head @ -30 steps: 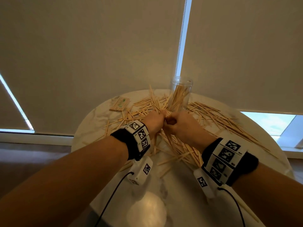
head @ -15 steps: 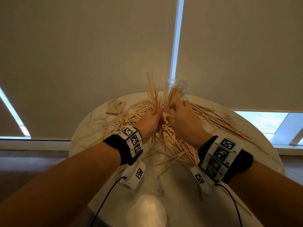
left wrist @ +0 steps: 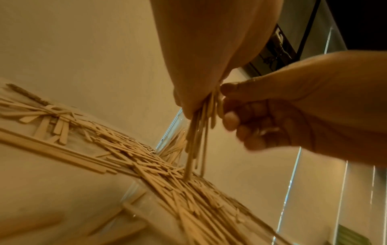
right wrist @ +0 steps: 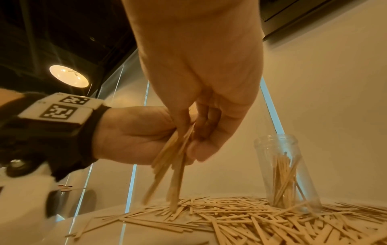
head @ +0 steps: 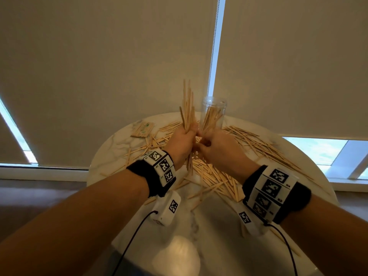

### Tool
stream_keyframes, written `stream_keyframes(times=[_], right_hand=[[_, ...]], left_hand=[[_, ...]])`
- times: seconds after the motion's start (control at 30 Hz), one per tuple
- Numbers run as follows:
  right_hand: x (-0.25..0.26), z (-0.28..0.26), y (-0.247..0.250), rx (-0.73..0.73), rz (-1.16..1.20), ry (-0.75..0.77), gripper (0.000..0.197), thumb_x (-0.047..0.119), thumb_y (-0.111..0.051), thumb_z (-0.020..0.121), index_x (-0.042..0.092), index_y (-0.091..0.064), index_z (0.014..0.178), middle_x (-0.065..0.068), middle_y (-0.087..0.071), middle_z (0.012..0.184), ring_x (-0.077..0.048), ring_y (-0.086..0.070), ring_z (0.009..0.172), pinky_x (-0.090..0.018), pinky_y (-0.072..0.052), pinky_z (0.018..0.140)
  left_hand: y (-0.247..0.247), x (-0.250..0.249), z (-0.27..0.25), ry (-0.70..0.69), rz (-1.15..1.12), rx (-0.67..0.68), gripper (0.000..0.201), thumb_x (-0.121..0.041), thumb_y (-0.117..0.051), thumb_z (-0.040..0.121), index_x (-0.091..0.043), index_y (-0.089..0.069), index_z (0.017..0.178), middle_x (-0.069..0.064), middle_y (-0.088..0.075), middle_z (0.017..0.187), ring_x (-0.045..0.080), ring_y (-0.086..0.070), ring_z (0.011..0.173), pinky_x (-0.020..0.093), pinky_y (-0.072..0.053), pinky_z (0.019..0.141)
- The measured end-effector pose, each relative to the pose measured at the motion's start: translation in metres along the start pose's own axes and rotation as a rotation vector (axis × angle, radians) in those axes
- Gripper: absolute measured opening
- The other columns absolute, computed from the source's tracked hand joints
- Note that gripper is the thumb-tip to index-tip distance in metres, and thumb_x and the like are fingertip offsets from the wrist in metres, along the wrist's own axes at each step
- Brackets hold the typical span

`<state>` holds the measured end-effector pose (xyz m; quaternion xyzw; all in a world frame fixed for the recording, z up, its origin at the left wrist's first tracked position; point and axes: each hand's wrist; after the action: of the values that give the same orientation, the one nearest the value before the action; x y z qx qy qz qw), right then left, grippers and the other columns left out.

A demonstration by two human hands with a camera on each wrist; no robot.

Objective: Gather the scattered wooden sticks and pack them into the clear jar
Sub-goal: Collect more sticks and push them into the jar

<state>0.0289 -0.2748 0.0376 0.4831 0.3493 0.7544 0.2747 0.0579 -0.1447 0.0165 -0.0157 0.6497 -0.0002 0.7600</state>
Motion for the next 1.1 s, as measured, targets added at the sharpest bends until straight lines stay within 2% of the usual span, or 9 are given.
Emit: stream_keyframes(times=[0.07,0.17,0.3,0.4,0.47,0.67,0.73,0.87,1.1], right_hand=[[0.002,-0.005,-0.002,0.167,-0.031,-0.058,0.041,0.054,-0.060,0.090,0.016,-0.066,0.105,0.002,-0.071,0.083,-0.015,-0.069,0.073,-0.040,-0.060,0.074],[0.006,-0.014,-0.005,0.402,-0.034,-0.096,0.036,0.038,-0.071,0.088,0.014,-0.060,0.112,0.000,-0.072,0.092,-0.014,-0.071,0.080,-0.030,-0.057,0.074],[0.007,-0.015,-0.007,0.305,0.416,-0.180,0.011,0.005,-0.063,0.092,-0.001,-0.068,0.100,-0.013,-0.076,0.085,-0.025,-0.075,0.077,-0.044,-0.061,0.081],[0.011,-0.015,-0.002,0.342,0.136,-0.131,0.023,0.022,-0.073,0.087,0.008,-0.070,0.106,-0.004,-0.075,0.089,-0.018,-0.073,0.081,-0.038,-0.060,0.084],[0.011,-0.011,0.008,0.385,-0.165,-0.167,0.047,0.035,-0.074,0.085,0.014,-0.061,0.125,-0.002,-0.070,0.106,-0.017,-0.067,0.095,-0.034,-0.056,0.088],[0.024,0.015,0.072,-0.136,0.245,-0.136,0.067,0.059,-0.042,0.098,0.022,-0.026,0.152,-0.007,-0.048,0.147,-0.022,-0.053,0.122,-0.040,-0.045,0.099],[0.029,0.023,0.078,-0.117,0.187,-0.100,0.068,0.060,-0.048,0.095,0.021,-0.034,0.149,-0.007,-0.052,0.143,-0.023,-0.054,0.125,-0.039,-0.045,0.102],[0.021,0.029,0.071,-0.167,0.004,0.041,0.020,0.019,-0.061,0.095,0.016,-0.068,0.114,0.002,-0.068,0.106,-0.006,-0.062,0.088,-0.009,-0.044,0.068],[0.002,0.025,0.079,-0.245,0.063,0.087,0.020,0.020,-0.066,0.094,0.016,-0.068,0.113,0.008,-0.068,0.094,-0.002,-0.062,0.081,-0.010,-0.045,0.066]], left_hand=[[0.000,-0.007,0.002,0.013,-0.099,-0.054,0.025,-0.037,-0.046,0.104,-0.018,-0.056,0.090,0.003,-0.055,0.074,0.022,-0.054,0.073,0.034,-0.047,0.062],[-0.006,-0.018,-0.003,0.058,-0.373,-0.010,0.018,-0.031,-0.047,0.105,-0.015,-0.047,0.098,-0.001,-0.049,0.065,0.016,-0.055,0.060,0.035,-0.053,0.062],[-0.011,-0.016,-0.010,0.000,-0.326,0.014,0.026,-0.034,-0.053,0.102,-0.018,-0.046,0.082,-0.006,-0.041,0.058,0.007,-0.038,0.048,0.021,-0.039,0.051],[-0.006,-0.017,-0.007,0.027,-0.304,0.012,0.032,-0.043,-0.052,0.100,-0.019,-0.047,0.079,-0.009,-0.040,0.055,0.006,-0.035,0.046,0.021,-0.036,0.049],[0.001,-0.015,-0.007,0.048,-0.222,0.010,0.036,-0.053,-0.052,0.096,-0.019,-0.051,0.086,-0.010,-0.042,0.054,0.007,-0.037,0.045,0.024,-0.038,0.047],[0.006,0.000,-0.030,0.040,0.122,0.225,0.046,-0.062,-0.054,0.091,-0.016,-0.051,0.087,-0.009,-0.041,0.055,0.010,-0.032,0.046,0.024,-0.032,0.045],[-0.002,0.000,-0.037,0.045,0.167,0.284,0.042,-0.058,-0.058,0.091,-0.015,-0.054,0.093,-0.011,-0.044,0.054,0.009,-0.034,0.045,0.024,-0.034,0.045],[-0.012,-0.003,-0.042,0.067,0.052,0.363,0.035,-0.044,-0.067,0.092,-0.015,-0.047,0.086,-0.006,-0.040,0.057,0.009,-0.031,0.046,0.023,-0.030,0.043],[-0.008,-0.014,-0.043,0.175,-0.054,0.475,0.026,-0.038,-0.067,0.092,-0.014,-0.058,0.098,-0.003,-0.042,0.064,0.010,-0.027,0.050,0.022,-0.022,0.045]])
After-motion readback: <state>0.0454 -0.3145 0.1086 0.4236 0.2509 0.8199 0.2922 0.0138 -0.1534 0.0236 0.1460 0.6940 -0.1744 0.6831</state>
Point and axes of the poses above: each hand's wrist, its own z-axis towards the middle knuckle, its own y-axis out of the back of the hand, x = y × z
